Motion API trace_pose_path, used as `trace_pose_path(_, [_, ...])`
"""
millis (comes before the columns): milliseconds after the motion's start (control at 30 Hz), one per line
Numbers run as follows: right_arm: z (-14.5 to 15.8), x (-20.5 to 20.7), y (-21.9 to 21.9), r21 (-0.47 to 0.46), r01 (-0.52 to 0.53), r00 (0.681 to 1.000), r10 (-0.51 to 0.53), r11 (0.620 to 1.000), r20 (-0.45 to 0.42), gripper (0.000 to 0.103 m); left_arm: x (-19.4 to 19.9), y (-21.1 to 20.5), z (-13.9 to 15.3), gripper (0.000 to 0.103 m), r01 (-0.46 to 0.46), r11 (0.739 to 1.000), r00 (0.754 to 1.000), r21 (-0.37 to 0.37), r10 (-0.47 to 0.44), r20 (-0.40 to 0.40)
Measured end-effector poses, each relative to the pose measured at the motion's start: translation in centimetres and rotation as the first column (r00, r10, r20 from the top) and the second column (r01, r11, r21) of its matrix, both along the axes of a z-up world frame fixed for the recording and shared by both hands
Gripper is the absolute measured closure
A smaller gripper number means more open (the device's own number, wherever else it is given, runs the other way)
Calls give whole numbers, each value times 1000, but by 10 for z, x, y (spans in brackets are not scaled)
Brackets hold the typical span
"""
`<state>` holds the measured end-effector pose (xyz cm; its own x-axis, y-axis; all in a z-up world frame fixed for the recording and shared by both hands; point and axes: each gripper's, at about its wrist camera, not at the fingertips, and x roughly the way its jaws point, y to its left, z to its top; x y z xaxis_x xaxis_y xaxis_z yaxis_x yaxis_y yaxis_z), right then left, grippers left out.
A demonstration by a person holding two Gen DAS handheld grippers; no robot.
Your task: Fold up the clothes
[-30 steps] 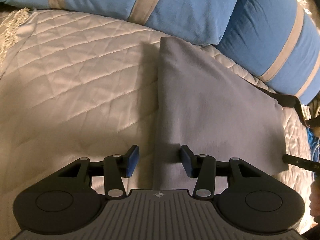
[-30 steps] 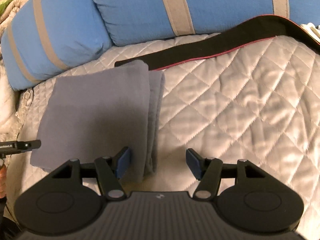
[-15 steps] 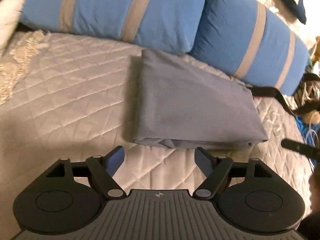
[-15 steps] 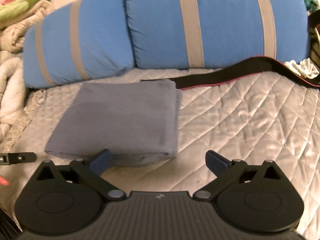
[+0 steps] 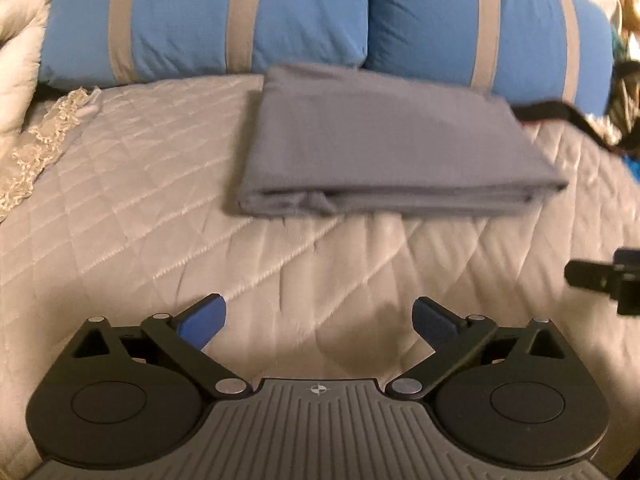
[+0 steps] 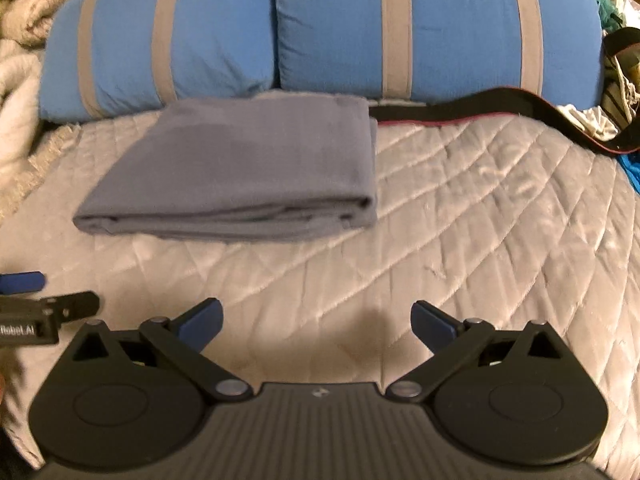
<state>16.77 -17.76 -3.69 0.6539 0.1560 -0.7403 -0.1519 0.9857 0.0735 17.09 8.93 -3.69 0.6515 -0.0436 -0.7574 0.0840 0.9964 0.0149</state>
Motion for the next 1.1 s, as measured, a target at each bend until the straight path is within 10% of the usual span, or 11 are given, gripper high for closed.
trace_pose_path(233, [-24, 2, 11, -118, -5, 1000, 7, 993, 15, 0, -6, -9, -7, 1, -25, 998, 998, 57, 21, 62])
trace_pose_path(533, [-35, -7, 18, -107, 49, 986, -32, 993, 161, 0, -6, -14, -5, 1, -68, 995, 997, 73, 65, 36])
trace_pose_path(1100, [-36, -1, 15, -80, 32, 985, -18, 996, 169, 0, -12, -23, -14, 0, -128, 987, 979, 94, 111, 171])
